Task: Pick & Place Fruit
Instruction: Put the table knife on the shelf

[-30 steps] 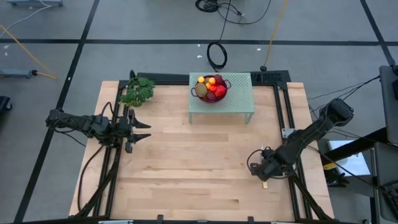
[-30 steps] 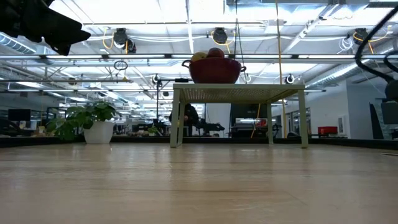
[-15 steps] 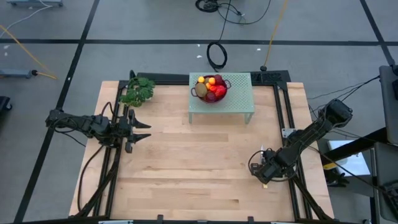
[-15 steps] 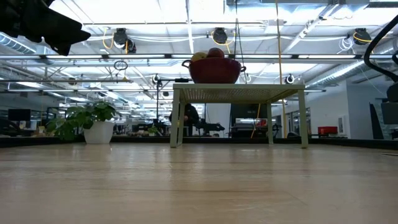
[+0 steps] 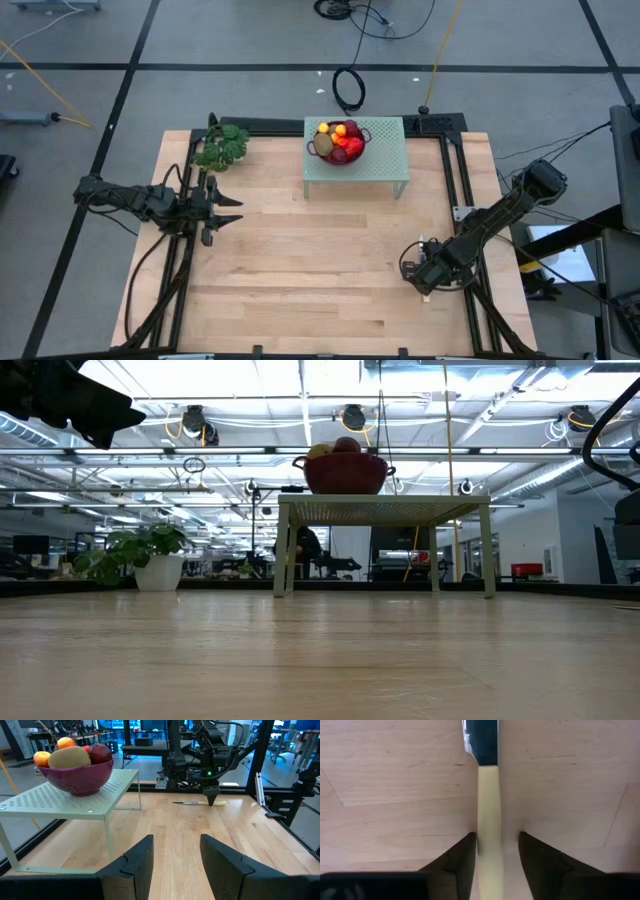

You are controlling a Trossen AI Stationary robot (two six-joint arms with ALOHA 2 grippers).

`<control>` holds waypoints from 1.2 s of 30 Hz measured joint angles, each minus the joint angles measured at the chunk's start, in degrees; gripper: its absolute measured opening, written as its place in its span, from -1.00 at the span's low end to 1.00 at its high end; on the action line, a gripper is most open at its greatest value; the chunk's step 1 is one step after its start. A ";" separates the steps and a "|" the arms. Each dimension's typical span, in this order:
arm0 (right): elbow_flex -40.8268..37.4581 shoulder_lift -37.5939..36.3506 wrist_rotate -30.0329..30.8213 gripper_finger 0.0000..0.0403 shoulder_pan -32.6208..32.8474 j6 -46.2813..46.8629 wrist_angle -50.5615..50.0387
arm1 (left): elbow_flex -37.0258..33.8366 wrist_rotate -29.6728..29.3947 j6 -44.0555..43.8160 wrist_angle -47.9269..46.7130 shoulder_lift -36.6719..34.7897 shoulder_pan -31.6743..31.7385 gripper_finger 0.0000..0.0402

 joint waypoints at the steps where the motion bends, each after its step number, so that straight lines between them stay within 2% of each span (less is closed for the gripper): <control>1: 0.00 0.00 -0.01 -0.33 0.00 0.01 0.11 | 0.00 0.00 0.05 0.00 0.01 -0.01 -0.20; 12: 0.00 0.00 1.00 -0.74 0.02 -0.14 0.06 | 0.00 0.00 0.03 0.00 0.02 0.00 -0.20; 27: 1.51 0.15 1.31 -0.72 0.04 -0.70 -1.27 | 0.00 0.04 -0.52 0.02 0.00 -0.02 -0.20; 36: 3.43 0.22 4.81 -0.73 0.02 -1.17 -3.07 | 0.00 0.04 -0.52 0.00 0.01 -0.01 -0.20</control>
